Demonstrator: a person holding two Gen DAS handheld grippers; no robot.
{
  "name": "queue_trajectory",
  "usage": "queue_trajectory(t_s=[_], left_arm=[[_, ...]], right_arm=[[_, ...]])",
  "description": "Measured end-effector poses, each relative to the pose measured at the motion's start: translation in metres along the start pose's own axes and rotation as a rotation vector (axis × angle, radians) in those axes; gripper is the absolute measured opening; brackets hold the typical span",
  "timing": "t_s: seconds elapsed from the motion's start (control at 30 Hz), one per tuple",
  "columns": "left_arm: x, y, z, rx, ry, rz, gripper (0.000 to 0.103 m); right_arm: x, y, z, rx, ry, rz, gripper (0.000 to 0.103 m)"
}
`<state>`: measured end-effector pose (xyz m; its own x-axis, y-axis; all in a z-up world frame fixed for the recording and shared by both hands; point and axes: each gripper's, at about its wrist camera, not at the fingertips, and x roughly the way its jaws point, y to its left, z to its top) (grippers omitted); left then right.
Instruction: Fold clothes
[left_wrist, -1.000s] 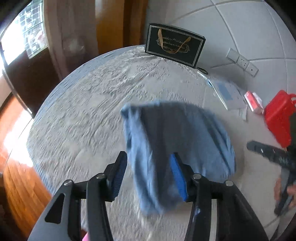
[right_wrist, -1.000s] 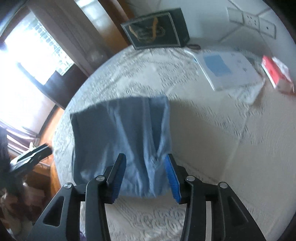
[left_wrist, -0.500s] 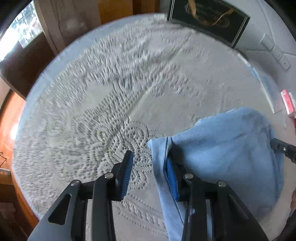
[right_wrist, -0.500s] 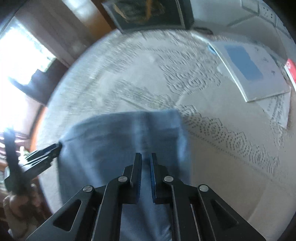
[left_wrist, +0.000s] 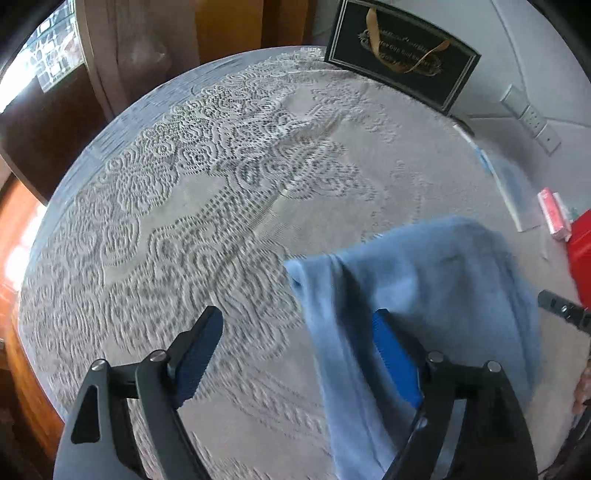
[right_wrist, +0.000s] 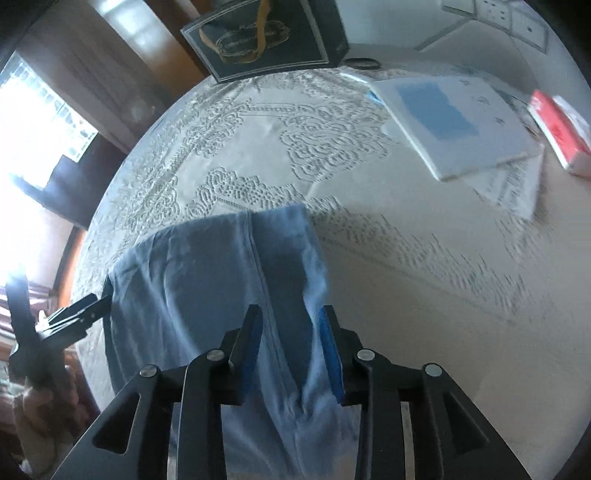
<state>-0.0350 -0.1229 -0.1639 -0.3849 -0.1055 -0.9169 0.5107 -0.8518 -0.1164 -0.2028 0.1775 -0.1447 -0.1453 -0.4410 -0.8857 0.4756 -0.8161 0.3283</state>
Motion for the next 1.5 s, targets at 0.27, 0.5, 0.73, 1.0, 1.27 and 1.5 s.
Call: queue_trajectory(t_s=[0.27, 0.5, 0.73, 1.0, 1.27, 1.5], left_arm=[[-0.023, -0.014, -0.017, -0.006, -0.020, -0.047, 0.083], [0.008, -0.019, -0.023, -0.021, 0.048, -0.025, 0.088], [0.033, -0.021, -0.028, -0.017, 0.059, -0.027, 0.103], [0.034, -0.023, -0.041, 0.038, -0.020, -0.019, 0.103], [0.027, -0.037, -0.041, 0.074, 0.045, -0.098, 0.047], [0.027, -0.034, -0.050, 0.082, 0.018, -0.109, 0.047]], right_arm=[[-0.011, -0.021, -0.034, 0.058, 0.017, 0.006, 0.048], [-0.006, -0.031, -0.055, 0.091, 0.043, 0.030, 0.058], [0.008, -0.029, -0.056, 0.119, 0.055, 0.040, 0.059], [0.025, -0.017, -0.056, 0.128, 0.029, 0.038, 0.061], [0.035, 0.004, -0.064, 0.130, 0.029, 0.019, 0.030], [0.038, -0.002, -0.061, 0.144, 0.035, 0.050, 0.030]])
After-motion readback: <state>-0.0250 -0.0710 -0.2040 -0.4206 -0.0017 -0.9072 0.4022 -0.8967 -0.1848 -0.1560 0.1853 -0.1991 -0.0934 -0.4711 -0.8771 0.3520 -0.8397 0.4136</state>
